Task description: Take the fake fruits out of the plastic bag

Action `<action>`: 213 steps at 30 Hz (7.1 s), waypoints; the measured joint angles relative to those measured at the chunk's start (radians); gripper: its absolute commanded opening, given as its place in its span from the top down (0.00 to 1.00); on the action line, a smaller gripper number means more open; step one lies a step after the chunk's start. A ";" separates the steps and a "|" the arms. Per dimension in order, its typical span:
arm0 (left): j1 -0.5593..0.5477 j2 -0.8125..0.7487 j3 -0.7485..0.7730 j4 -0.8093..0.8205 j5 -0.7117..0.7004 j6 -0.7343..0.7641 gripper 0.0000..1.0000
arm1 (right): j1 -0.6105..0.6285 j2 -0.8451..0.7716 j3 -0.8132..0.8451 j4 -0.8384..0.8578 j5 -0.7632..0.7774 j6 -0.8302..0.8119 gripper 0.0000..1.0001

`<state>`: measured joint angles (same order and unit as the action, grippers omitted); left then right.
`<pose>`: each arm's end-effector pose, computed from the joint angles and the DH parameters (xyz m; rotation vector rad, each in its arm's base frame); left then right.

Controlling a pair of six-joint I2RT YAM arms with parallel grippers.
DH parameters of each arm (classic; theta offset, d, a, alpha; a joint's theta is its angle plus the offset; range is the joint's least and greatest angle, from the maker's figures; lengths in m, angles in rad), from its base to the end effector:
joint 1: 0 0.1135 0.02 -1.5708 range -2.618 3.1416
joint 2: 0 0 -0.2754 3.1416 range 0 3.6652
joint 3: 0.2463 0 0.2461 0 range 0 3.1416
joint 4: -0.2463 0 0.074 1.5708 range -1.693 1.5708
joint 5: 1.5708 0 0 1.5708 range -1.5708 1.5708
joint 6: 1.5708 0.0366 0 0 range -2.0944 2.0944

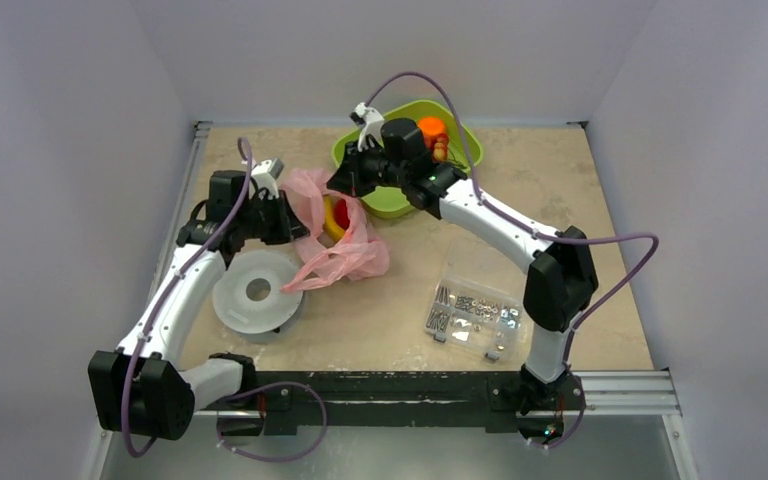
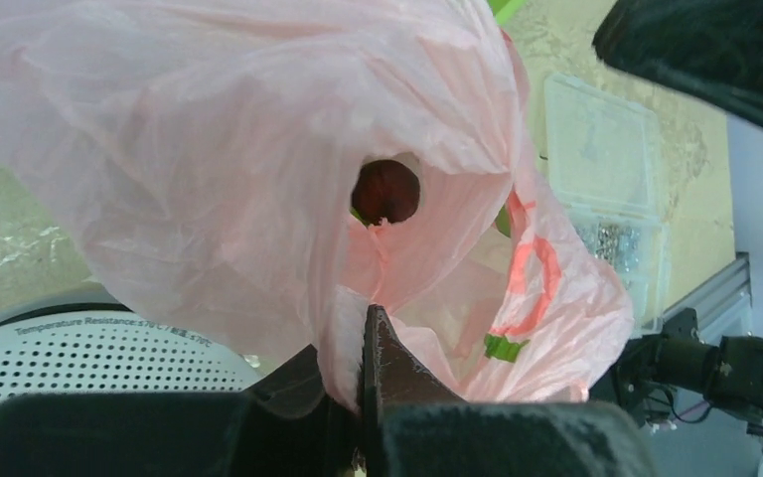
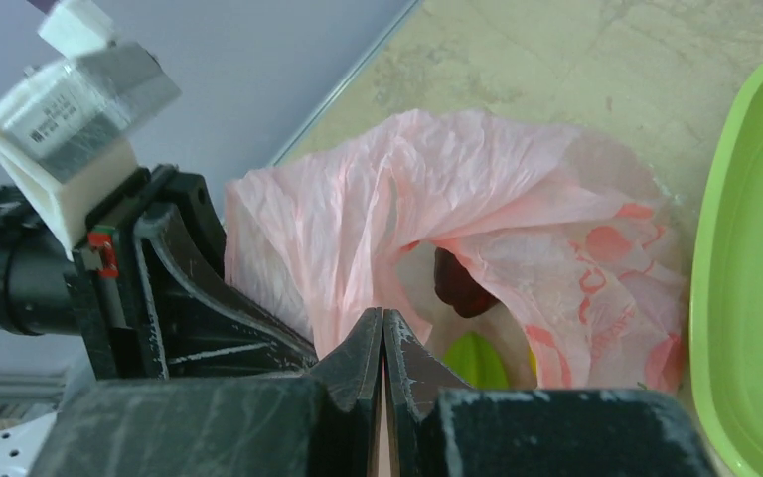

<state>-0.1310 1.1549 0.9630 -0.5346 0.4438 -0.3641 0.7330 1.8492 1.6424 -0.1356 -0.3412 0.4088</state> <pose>0.2304 -0.0462 0.3077 -0.0362 2.3296 -0.7622 0.3216 0.3060 0.3516 -0.5723 1.9681 1.0703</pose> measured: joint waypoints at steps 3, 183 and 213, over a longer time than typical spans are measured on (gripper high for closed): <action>0.000 -0.002 0.005 -0.009 0.030 0.024 0.58 | -0.016 -0.005 0.000 0.025 -0.024 0.017 1.00; -0.021 -0.044 -0.059 -0.333 -0.087 -0.278 1.00 | 0.178 0.245 0.134 -0.238 0.486 -0.161 0.66; -0.029 -0.009 -0.011 -0.321 -0.040 -0.278 1.00 | 0.163 0.478 0.309 -0.165 0.726 -0.299 0.29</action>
<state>-0.1604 1.1461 0.9520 -0.8555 0.4038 -0.6422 0.8959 2.3272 1.9514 -0.3008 0.3851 0.1101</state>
